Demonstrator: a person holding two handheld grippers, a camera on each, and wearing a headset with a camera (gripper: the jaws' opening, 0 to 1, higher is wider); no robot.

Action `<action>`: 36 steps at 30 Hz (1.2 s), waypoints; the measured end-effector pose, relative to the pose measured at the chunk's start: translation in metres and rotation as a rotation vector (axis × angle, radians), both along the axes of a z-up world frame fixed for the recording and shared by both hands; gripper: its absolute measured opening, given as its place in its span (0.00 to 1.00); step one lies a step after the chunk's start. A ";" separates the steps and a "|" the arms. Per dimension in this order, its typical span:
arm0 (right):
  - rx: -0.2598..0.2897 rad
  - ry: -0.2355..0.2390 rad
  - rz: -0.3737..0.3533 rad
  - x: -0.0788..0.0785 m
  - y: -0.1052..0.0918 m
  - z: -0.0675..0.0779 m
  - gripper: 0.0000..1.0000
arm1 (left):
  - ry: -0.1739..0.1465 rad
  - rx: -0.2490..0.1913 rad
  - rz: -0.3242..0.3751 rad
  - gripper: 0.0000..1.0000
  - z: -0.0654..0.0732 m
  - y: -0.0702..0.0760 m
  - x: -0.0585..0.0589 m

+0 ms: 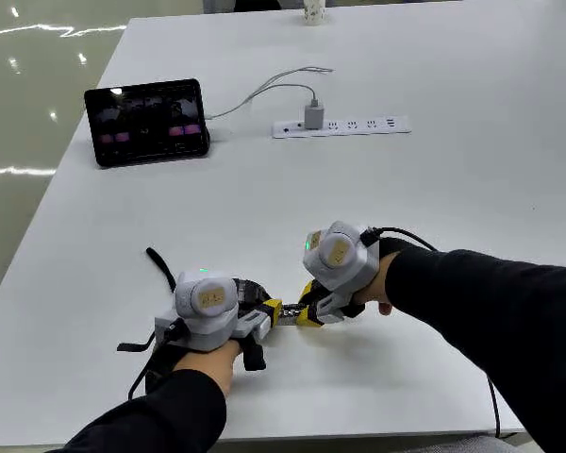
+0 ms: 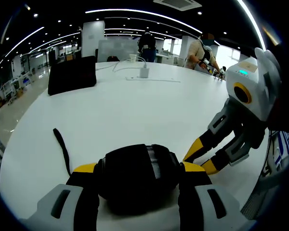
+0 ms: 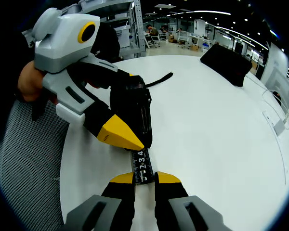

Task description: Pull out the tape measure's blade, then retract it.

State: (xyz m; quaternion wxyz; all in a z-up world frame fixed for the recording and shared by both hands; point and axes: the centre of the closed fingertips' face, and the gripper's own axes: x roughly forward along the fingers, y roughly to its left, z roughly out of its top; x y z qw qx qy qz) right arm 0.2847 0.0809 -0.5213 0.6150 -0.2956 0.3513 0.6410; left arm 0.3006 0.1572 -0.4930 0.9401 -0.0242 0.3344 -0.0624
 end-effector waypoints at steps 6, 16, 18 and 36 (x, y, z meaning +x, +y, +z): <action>0.002 0.001 -0.001 0.000 0.003 -0.001 0.12 | -0.001 0.000 -0.003 0.62 0.000 0.000 -0.001; 0.013 0.016 -0.013 0.000 0.006 -0.001 0.12 | 0.001 -0.008 -0.005 0.62 -0.001 0.000 0.001; 0.016 0.016 -0.007 -0.001 0.007 -0.001 0.12 | 0.003 -0.010 -0.006 0.62 -0.001 0.000 0.000; 0.036 0.009 -0.015 -0.002 0.017 -0.001 0.12 | 0.006 -0.027 -0.003 0.62 0.000 0.001 -0.001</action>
